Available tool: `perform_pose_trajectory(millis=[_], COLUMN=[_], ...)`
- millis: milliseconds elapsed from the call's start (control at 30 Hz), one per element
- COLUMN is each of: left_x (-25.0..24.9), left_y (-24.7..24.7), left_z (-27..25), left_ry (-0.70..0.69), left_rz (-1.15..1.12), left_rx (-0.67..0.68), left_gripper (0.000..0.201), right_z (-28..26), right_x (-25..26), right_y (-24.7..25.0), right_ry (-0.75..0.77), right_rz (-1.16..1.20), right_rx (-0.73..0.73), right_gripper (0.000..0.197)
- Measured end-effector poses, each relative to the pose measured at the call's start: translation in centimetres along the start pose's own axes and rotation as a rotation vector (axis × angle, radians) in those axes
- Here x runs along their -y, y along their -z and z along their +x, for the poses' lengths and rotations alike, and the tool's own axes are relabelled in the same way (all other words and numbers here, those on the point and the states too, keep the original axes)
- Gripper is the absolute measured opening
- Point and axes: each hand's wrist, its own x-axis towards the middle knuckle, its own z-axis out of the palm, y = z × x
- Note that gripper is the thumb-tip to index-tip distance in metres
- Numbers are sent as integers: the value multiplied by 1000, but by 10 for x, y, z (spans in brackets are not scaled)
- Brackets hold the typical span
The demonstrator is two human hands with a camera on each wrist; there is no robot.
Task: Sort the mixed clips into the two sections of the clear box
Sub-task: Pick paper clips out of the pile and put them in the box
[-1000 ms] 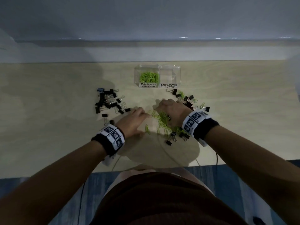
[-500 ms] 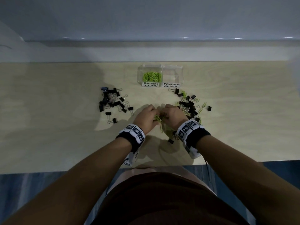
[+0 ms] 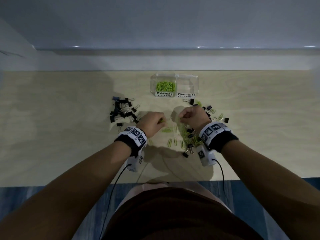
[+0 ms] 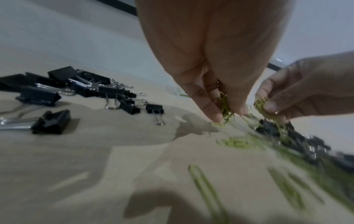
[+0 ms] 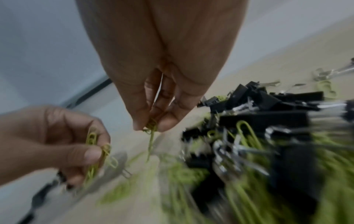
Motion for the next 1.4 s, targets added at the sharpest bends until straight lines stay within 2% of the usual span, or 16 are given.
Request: perform_pose_trajectory(millis=[167, 267, 333, 500, 600, 667, 767, 833, 867, 967, 1100, 1167, 1200, 1267, 1333, 1400], left_x=[-18, -22, -24, -23, -16, -8, 13, 30, 37, 40, 21, 10, 6, -3, -9, -15], left_y=[40, 64, 75, 79, 72, 61, 35, 16, 7, -11, -29, -36, -39, -44, -49, -55], left_z=[23, 54, 74, 94, 72, 42, -11, -36, -43, -46, -36, -32, -31, -31, -30, -30], left_ry=[40, 71, 101, 132, 38, -39, -37, -26, -27, 4, 50, 60, 56, 67, 90, 122], left_rz=[-205, -152, -87, -20, 39, 65, 126, 141, 129, 69, -26, -73, -90, -47, 73, 150], left_rx=[-185, -330, -370, -297, -235, -185, 78, 231, 263, 230, 60, -12, -24, 32, 105, 110], left_gripper=[17, 23, 23, 19, 29, 28, 29, 34, 35, 33, 29, 29, 34, 56, 83, 94], right_z=[32, 62, 80, 86, 60, 40, 13, 3, 1, -9, -30, -36, -37, -37, -34, -31], right_x=[46, 75, 86, 89, 69, 54, 40, 31, 26, 8, -14, -21, -23, -24, -23, -20], right_y=[25, 29, 26, 24, 15, 4, -19, -36, -44, -53, -47, -36, -29, -16, -9, -9], right_ry=[39, 86, 91, 137, 316, 352, 318, 382, 437, 484, 505, 467, 454, 449, 406, 355], right_rz=[178, 125, 41, -246, -381, -421, -503, -607, -694, -819, -735, -661, -605, -521, -569, -697], right_rx=[-110, -232, -260, -206, -170, -52, 173, 277, 321, 372, 347, 327, 305, 247, 261, 317], right_gripper=[5, 5, 7, 22, 21, 22, 24, 32, 38, 57, 57, 56, 53, 50, 64, 84])
